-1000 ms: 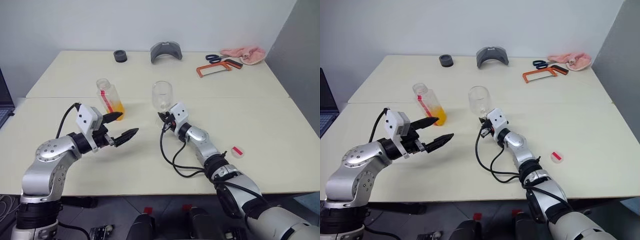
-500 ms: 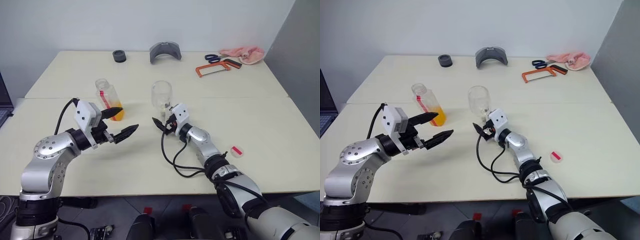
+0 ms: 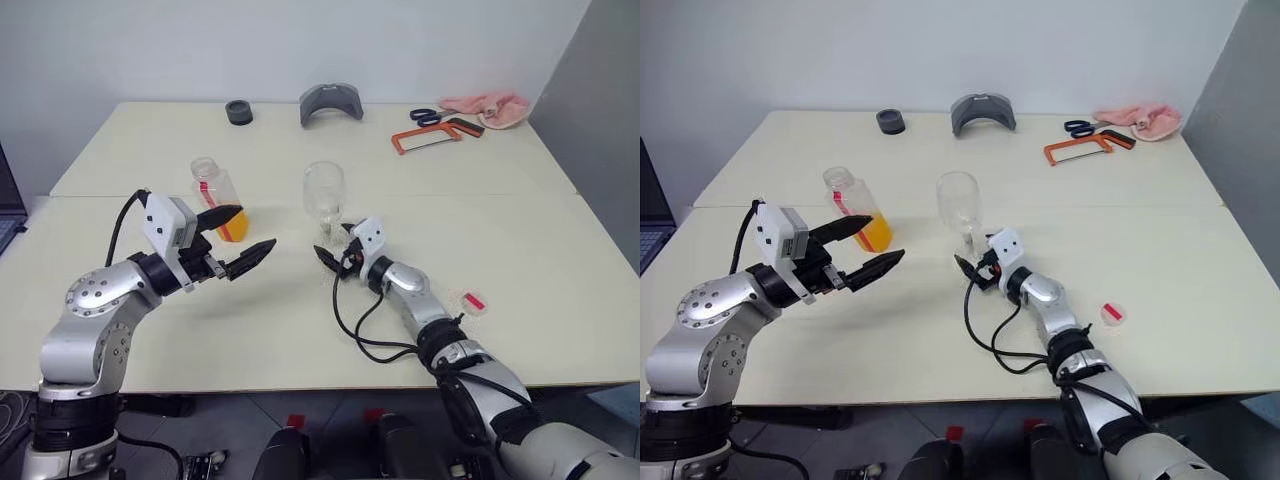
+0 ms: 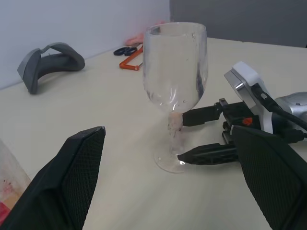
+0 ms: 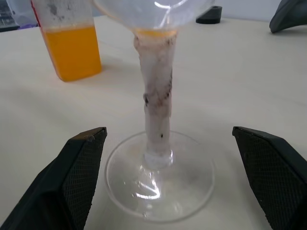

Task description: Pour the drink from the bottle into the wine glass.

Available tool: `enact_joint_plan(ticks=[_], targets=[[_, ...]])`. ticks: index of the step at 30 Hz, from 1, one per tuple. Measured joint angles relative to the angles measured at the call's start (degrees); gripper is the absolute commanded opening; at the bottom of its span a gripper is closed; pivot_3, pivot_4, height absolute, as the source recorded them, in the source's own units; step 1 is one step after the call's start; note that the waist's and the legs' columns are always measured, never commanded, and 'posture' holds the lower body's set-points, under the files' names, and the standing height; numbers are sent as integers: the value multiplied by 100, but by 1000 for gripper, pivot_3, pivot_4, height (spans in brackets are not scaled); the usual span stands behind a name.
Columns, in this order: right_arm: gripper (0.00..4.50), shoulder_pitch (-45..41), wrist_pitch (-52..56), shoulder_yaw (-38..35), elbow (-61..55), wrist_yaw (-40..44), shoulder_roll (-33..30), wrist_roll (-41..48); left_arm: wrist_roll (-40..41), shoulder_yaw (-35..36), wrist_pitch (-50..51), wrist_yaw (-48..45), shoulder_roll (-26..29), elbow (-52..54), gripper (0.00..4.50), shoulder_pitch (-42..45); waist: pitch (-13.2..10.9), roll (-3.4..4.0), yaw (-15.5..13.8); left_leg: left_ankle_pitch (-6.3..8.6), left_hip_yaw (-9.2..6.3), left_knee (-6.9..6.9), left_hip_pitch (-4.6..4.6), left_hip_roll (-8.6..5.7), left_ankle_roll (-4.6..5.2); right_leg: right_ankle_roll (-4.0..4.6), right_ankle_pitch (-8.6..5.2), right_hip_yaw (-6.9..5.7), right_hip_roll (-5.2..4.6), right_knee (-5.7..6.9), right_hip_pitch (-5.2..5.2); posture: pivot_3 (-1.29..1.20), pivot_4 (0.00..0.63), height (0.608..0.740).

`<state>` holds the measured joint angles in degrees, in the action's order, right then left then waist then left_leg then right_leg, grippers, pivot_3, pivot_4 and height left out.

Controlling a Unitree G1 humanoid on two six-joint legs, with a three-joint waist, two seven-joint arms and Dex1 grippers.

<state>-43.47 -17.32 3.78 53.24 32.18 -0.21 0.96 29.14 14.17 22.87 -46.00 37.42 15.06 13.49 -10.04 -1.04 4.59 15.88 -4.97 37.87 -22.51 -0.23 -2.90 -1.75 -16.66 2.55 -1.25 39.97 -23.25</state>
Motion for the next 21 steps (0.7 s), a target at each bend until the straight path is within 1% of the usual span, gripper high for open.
enact_joint_plan(ticks=[2,6,9,12,14,16,18,21], targets=[[4481,394,275,81,-679,285,-254,38,-22,33,-76,144,-106,21,4500,-175,0,1,-4,1,1,0,0,-1,0,0,0,1,-4,0,1,0,150,740],[4481,1453,1165,338,-2615,932,-932,190,-177,45,-127,446,-339,-62,4500,-592,0,0,-43,1,-4,0,-3,1,2,-1,0,-2,-4,-3,1,0,150,740],[4481,2050,1783,522,-3830,1308,-1351,324,-339,51,-247,649,-442,-217,4500,-750,0,0,-59,2,-2,1,0,3,2,-1,-1,-1,-2,-2,2,0,150,740],[4481,2698,2675,656,-5598,1757,-1974,784,-750,110,-629,1197,-689,-682,4500,-715,-1,2,-133,2,-4,3,-1,3,3,-2,-1,-3,-2,-5,4,0,150,740],[4481,2859,3185,637,-6451,1866,-2210,1123,-921,174,-797,1443,-765,-1083,4500,-646,-1,-4,-140,2,-5,5,-1,2,3,-3,-1,-5,-1,-6,6,0,150,740],[4481,2871,3612,629,-7054,1821,-2235,1430,-975,177,-917,1540,-831,-1377,4500,-503,0,-8,-159,1,-13,6,-2,2,2,-3,-1,-12,-1,-5,8,0,150,740],[4481,2814,4085,604,-7480,1645,-2137,1784,-989,175,-1003,1562,-888,-1579,4500,-294,2,-11,-181,1,-17,9,-4,0,2,-2,-1,-16,-1,-5,8,0,150,740],[4481,2625,4600,526,-7804,1372,-2099,2111,-1017,169,-1102,1554,-887,-1887,4500,41,3,-12,-206,1,-17,9,-6,-5,1,-3,-1,-16,-4,-5,8,0,150,740]])
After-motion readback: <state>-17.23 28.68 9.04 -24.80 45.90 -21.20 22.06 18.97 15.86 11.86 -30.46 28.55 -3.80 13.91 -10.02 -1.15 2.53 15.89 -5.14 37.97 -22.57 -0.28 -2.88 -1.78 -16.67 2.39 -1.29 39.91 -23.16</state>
